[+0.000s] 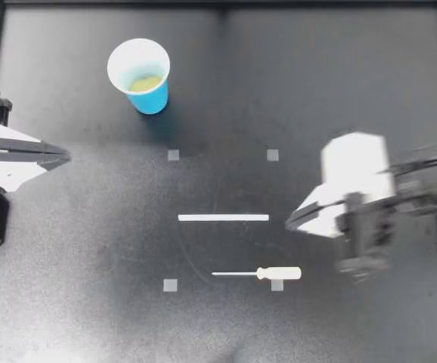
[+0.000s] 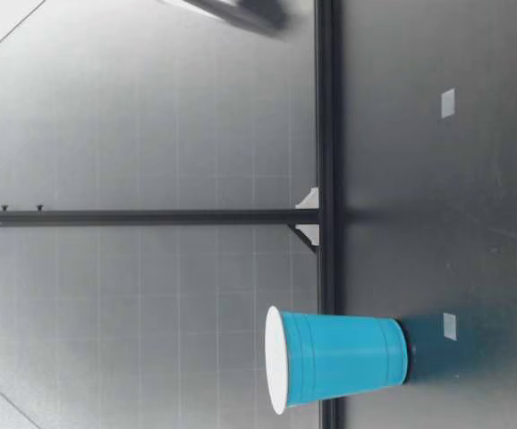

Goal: Pick up the screwdriver with the right arm, hand it over to the left arm then place it into the cup.

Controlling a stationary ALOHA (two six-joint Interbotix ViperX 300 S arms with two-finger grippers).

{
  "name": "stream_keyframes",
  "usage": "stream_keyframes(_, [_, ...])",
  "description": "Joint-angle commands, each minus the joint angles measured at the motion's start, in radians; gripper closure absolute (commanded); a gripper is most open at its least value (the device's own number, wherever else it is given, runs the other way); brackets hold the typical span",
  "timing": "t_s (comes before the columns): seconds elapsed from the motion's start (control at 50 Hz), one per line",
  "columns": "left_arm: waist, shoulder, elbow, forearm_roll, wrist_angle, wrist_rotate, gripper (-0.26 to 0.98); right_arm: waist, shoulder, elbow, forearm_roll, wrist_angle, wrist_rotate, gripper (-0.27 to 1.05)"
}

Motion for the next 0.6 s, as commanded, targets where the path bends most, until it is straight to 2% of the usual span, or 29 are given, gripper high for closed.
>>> stream_keyframes(0.0, [0.002,0.008,-0.011,0.000,-0.009,-0.002,0.64,0.005,0.064,-0.054,0.003,0.009,0.006,0.40])
stream_keyframes(0.08, [0.002,0.008,-0.009,-0.002,-0.011,0.000,0.64,0.006,0.130,-0.086,0.003,0.014,0.015,0.21])
stream_keyframes(0.16, [0.003,0.005,-0.009,0.000,-0.009,0.000,0.64,0.018,0.178,-0.112,0.005,0.020,0.017,0.13])
stream_keyframes(0.58, [0.002,0.005,-0.002,0.000,-0.011,-0.006,0.64,0.080,0.357,-0.183,0.003,0.069,0.017,0.15])
